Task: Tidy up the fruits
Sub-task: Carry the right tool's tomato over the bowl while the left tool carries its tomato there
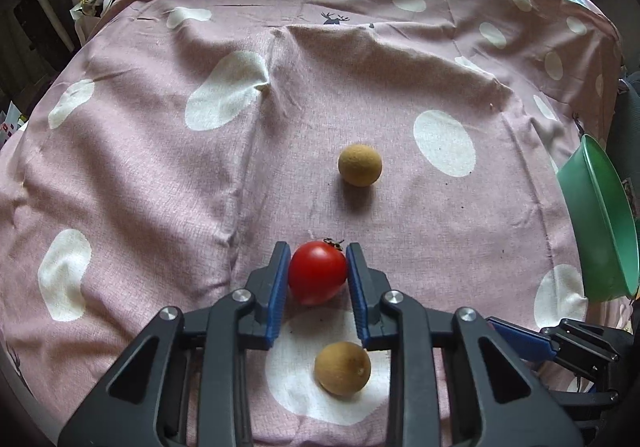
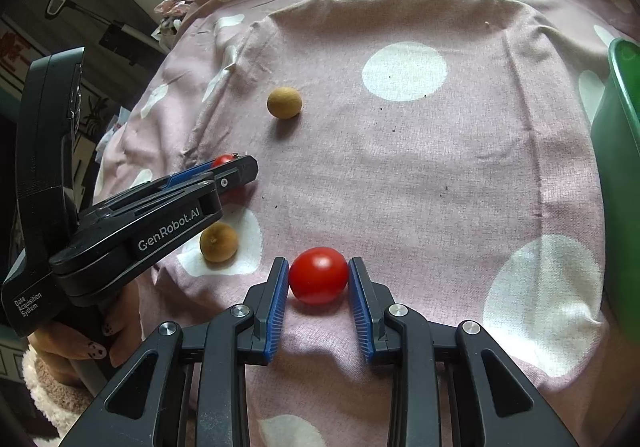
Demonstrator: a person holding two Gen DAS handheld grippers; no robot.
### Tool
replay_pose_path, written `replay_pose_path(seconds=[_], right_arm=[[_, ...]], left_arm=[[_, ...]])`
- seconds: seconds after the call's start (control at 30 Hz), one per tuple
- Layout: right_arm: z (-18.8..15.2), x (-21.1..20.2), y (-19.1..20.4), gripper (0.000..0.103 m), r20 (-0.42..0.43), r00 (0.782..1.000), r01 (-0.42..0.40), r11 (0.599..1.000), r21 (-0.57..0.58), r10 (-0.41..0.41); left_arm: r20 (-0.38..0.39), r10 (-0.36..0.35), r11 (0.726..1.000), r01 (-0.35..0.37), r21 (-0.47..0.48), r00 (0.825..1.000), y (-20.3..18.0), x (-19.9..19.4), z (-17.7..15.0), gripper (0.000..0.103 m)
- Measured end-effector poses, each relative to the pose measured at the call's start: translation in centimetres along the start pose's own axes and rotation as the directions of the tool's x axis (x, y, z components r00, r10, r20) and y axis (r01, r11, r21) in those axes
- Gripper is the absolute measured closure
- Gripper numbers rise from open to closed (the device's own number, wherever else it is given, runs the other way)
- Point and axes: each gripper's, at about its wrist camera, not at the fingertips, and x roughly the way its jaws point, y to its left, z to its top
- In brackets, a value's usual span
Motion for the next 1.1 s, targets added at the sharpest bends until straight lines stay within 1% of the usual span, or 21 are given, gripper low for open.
replay_pose_path(seconds=[0.17, 0.3, 0.43, 0.53, 0.67, 0.77, 0.9, 1.03, 1.1], right_arm=[[0.3, -0.7, -0.7, 0.071, 0.020, 1.000, -0.009, 0.999, 0.034, 0.008], [0.7, -1.9, -1.6, 0.071, 0.058, 0.998, -0.028, 0.998, 0.065, 0.024], [1.1, -3.7, -2.7, 0.071, 0.115, 0.993, -0.032, 0.995, 0.095, 0.021], [1.3, -5.5, -3.8, 0.071, 0.165, 0.986, -0.034, 0.991, 0.128, 0.013], [1.4, -8.0, -5.8, 0.071, 0.238, 0.971, -0.046, 0.983, 0.176, 0.003], [1.2, -9.9, -7.3, 0.071, 0.289, 0.957, -0.049, 0.975, 0.215, -0.015], [0.7, -12.3, -9.4, 0.071, 0.350, 0.936, -0.065, 0.960, 0.274, -0.036], [0.0, -14.3, -11.1, 0.071, 0.398, 0.914, -0.055, 0.944, 0.324, -0.083], [-0.4, -15.2, -12.0, 0.071, 0.419, 0.903, -0.062, 0.937, 0.344, -0.094]], left_arm=[[0.039, -0.019, 1.000, 0.018, 0.013, 0.999, -0.7, -1.3, 0.0, 0.075], [0.092, -0.036, 0.999, 0.035, 0.019, 0.995, -1.5, -2.9, -0.1, 0.075], [0.145, -0.063, 0.998, 0.061, 0.021, 0.987, -2.8, -4.8, 0.1, 0.075], [0.180, -0.079, 0.996, 0.072, 0.045, 0.981, -4.3, -6.1, 0.2, 0.075], [0.222, -0.107, 0.992, 0.089, 0.090, 0.969, -6.8, -7.7, 0.1, 0.075], [0.240, -0.140, 0.986, 0.113, 0.126, 0.961, -8.8, -8.5, 0.0, 0.075], [0.241, -0.181, 0.978, 0.147, 0.151, 0.954, -11.1, -9.0, 0.0, 0.075], [0.238, -0.216, 0.969, 0.177, 0.175, 0.947, -13.6, -9.4, -0.2, 0.075], [0.236, -0.234, 0.962, 0.190, 0.195, 0.943, -14.9, -9.5, -0.3, 0.075]])
